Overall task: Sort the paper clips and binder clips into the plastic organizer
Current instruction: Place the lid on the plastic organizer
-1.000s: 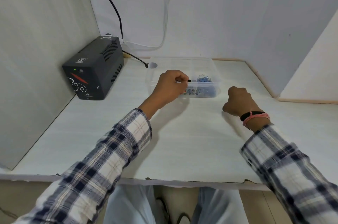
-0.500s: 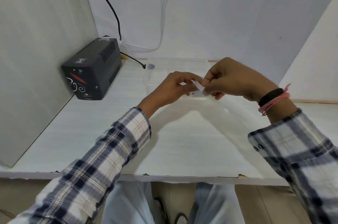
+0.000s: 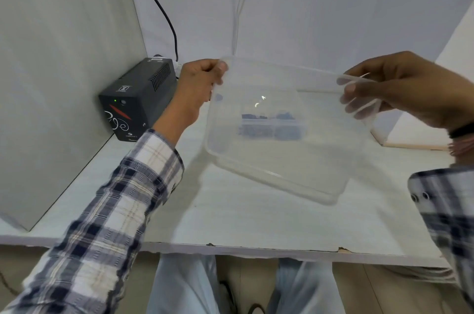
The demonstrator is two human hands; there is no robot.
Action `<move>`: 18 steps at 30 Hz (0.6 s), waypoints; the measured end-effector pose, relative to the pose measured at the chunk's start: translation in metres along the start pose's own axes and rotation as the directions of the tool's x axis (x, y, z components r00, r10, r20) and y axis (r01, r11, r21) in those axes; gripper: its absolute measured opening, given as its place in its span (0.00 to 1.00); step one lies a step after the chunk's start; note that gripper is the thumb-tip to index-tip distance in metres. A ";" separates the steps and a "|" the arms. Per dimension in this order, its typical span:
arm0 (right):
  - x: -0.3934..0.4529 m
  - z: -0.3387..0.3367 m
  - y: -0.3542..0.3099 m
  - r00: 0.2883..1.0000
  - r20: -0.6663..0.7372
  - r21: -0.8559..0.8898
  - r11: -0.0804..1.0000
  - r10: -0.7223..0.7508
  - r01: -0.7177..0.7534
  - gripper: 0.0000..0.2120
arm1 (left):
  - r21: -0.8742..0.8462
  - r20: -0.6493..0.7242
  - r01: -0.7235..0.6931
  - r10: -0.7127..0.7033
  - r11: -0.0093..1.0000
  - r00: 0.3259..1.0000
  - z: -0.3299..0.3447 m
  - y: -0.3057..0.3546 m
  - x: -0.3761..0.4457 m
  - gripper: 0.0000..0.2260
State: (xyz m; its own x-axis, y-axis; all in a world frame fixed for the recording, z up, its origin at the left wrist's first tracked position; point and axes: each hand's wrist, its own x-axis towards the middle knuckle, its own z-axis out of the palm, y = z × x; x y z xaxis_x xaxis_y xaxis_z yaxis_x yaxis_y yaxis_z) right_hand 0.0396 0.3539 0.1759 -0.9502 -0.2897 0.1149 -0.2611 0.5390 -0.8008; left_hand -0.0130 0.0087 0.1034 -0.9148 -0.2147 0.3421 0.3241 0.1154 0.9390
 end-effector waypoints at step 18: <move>0.067 0.047 0.062 0.860 -0.378 0.784 0.613 0.343 0.100 0.03 | -0.291 -0.002 0.302 -0.316 0.908 0.949 -0.009 -0.026 -0.001 0.23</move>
State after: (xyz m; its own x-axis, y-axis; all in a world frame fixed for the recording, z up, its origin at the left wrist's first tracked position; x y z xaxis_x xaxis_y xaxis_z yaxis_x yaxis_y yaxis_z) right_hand -0.0324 0.3308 0.1067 -0.9709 0.2350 0.0460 -0.1217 -0.3187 -0.9400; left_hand -0.0184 -0.0024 0.0793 -0.9699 -0.2421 0.0275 0.0878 -0.2420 0.9663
